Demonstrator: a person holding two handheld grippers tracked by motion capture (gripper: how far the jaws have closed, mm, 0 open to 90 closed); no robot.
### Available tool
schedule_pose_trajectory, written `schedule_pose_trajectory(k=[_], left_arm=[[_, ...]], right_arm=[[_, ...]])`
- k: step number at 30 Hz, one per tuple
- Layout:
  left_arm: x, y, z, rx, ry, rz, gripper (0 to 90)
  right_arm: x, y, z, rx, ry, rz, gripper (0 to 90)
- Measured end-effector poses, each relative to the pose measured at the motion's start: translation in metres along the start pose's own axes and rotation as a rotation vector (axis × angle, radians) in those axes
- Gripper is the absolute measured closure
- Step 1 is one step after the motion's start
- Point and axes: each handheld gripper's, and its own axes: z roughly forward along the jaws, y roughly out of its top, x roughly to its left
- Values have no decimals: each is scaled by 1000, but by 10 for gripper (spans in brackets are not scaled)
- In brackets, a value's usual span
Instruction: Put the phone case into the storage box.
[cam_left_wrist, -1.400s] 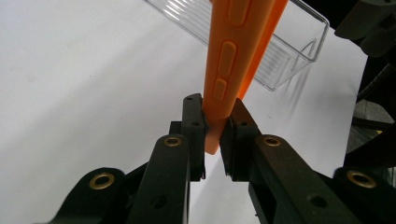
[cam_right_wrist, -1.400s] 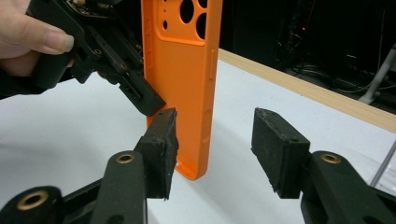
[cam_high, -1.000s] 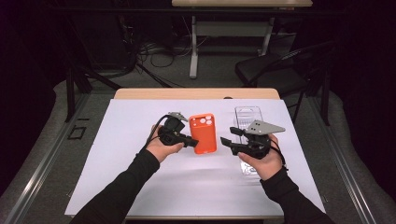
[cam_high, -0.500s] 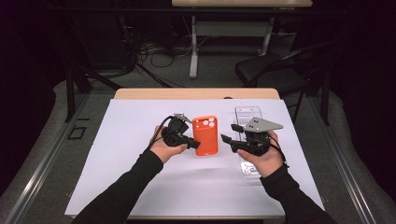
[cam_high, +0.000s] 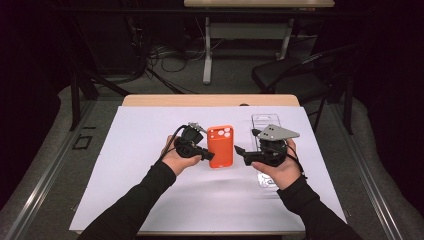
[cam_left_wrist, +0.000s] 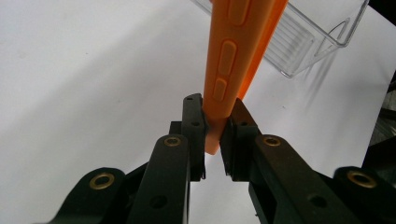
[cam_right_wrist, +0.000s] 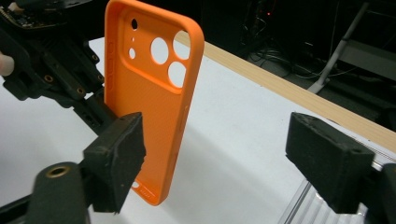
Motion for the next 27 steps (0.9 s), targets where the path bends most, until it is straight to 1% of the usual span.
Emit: schedule_pose_trajectory(k=[3,6,11,13,18,22,25,27], left_arm=[[-1,0,2,6,4,0,811],[-2,1,4,11,3,-2,811],[-4,2,7,27,1,4,811],[-5,2,8,28,4,4,811],[-7,3,10,38,12,14,811],[-8,4,12,45,20,21,811],[-9,4,13,49,23,18,811],[-9,4,14,54,22,23,811]], right_arm=[[0,1,1,2,-15,15,147],[-1,2,3,8,-20,23,134],[-1,4,7,35,-34,35,106],[-1,4,9,42,-18,41,93],[1,6,13,64,-15,23,91],[3,8,14,64,-21,-1,94],[3,10,14,62,-28,-22,132],[3,11,14,57,-24,-24,145]])
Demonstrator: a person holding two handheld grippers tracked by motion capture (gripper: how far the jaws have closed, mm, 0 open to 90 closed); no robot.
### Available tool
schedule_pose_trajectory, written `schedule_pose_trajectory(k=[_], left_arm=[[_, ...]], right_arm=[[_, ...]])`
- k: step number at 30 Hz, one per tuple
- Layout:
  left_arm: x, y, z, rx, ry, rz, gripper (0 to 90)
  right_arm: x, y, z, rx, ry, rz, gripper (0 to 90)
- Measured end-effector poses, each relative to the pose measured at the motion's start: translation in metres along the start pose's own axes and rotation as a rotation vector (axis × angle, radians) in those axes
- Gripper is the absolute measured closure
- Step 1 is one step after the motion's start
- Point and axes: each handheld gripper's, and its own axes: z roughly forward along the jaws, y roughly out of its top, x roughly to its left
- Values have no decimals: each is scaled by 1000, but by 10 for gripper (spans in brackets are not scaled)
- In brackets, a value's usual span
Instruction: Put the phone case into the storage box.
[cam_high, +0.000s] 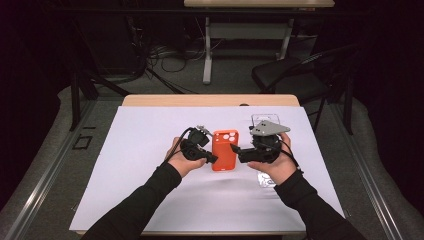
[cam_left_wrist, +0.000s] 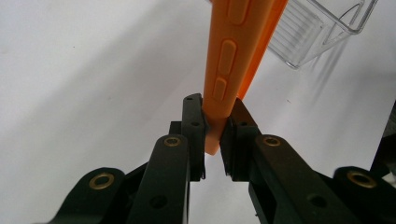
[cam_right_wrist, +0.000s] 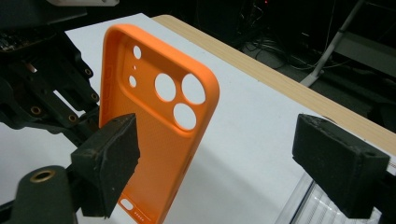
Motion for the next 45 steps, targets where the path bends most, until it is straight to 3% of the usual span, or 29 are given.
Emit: schedule_pose_trajectory(k=[20,34,45], left_arm=[[-3,0,5,20,19,13,811],[-5,0,6,32,37,20,811],[-5,0,7,38,36,21,810]], right_arm=[[4,8,-1,7,1,-107,468],[11,12,2,72,-53,-208,586],[13,15,3,82,-56,-231,671]])
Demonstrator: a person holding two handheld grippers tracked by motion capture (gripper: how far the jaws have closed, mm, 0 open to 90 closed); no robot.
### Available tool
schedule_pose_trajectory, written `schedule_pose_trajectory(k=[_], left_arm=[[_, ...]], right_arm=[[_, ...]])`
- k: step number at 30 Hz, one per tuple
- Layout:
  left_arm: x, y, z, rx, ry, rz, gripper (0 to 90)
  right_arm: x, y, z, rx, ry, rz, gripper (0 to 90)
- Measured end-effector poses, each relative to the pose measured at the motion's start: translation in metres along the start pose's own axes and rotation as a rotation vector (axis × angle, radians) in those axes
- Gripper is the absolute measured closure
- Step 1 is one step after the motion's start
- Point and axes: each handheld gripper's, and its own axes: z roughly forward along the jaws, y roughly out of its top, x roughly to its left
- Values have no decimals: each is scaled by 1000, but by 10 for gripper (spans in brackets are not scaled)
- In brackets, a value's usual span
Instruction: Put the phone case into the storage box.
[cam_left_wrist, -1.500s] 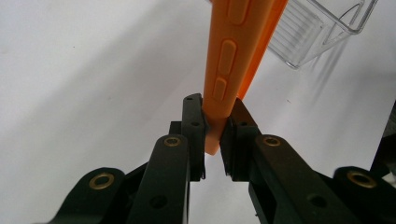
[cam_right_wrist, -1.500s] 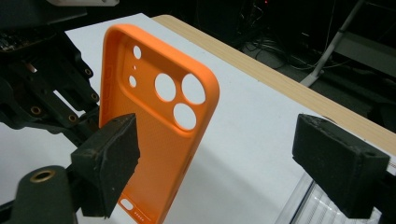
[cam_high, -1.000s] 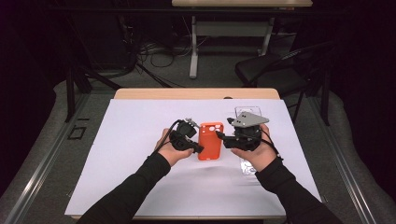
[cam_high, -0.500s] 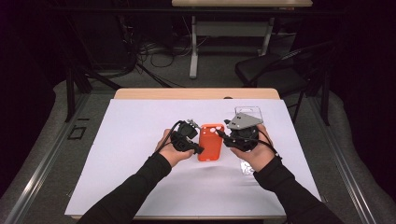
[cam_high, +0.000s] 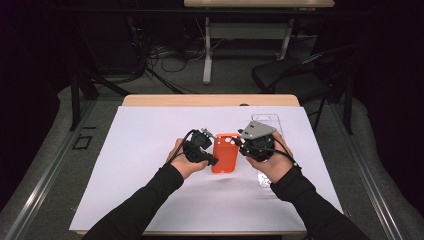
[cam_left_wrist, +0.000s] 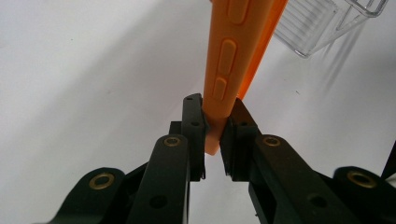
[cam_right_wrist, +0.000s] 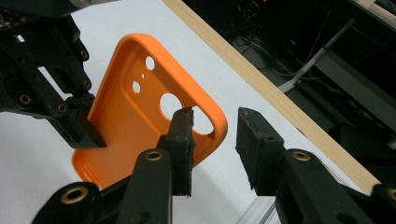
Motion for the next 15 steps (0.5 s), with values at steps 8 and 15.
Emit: schedule_pose_trajectory(k=[8,15], left_arm=[[0,0,0,1,-1,1,811],[-1,0,0,2,1,0,811]], right_arm=[[2,3,1,17,3,-17,719],[3,3,1,30,-3,-21,761]])
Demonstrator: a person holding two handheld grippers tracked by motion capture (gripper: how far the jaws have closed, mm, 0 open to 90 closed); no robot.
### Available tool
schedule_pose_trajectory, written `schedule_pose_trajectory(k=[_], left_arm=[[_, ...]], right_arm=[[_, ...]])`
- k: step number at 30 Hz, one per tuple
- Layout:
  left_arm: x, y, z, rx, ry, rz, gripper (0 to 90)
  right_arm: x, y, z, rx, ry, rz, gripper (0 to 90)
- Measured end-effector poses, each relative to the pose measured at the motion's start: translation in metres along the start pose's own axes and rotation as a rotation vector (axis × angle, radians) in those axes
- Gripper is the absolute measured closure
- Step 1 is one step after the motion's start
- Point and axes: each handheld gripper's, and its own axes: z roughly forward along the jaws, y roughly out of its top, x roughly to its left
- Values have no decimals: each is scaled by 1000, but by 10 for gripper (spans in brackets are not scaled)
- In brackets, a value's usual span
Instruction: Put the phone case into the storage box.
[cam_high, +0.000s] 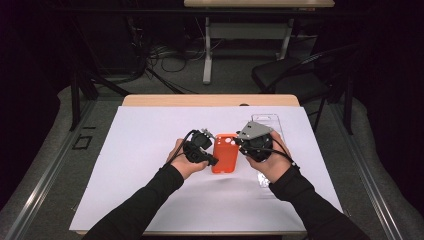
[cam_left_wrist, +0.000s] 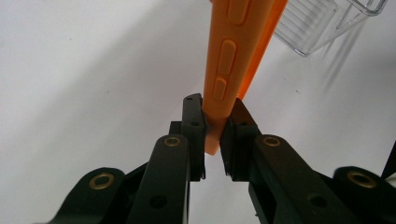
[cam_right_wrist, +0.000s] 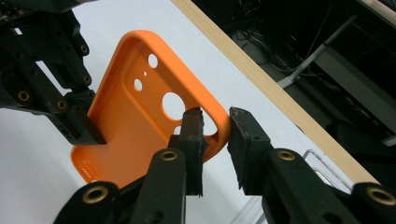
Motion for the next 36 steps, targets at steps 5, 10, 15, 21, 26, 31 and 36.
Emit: schedule_pose_trajectory(k=[5,10,15,21,26,31,36], left_arm=[[0,0,0,1,1,4,811],[-1,0,1,1,-1,5,811],[-1,0,2,1,1,4,811],[-1,0,2,0,0,5,811],[-1,0,2,-1,2,6,810],[-1,0,3,-5,0,3,810],[-1,0,3,-5,-2,3,809]], right_arm=[[-1,0,-1,4,-1,9,783],[-1,0,-1,15,-4,10,793],[0,1,-1,23,-15,5,798],[1,3,-2,26,-20,5,806],[1,3,-2,29,-24,16,811],[0,3,-2,32,-24,36,814],[0,3,-2,37,-22,51,817]])
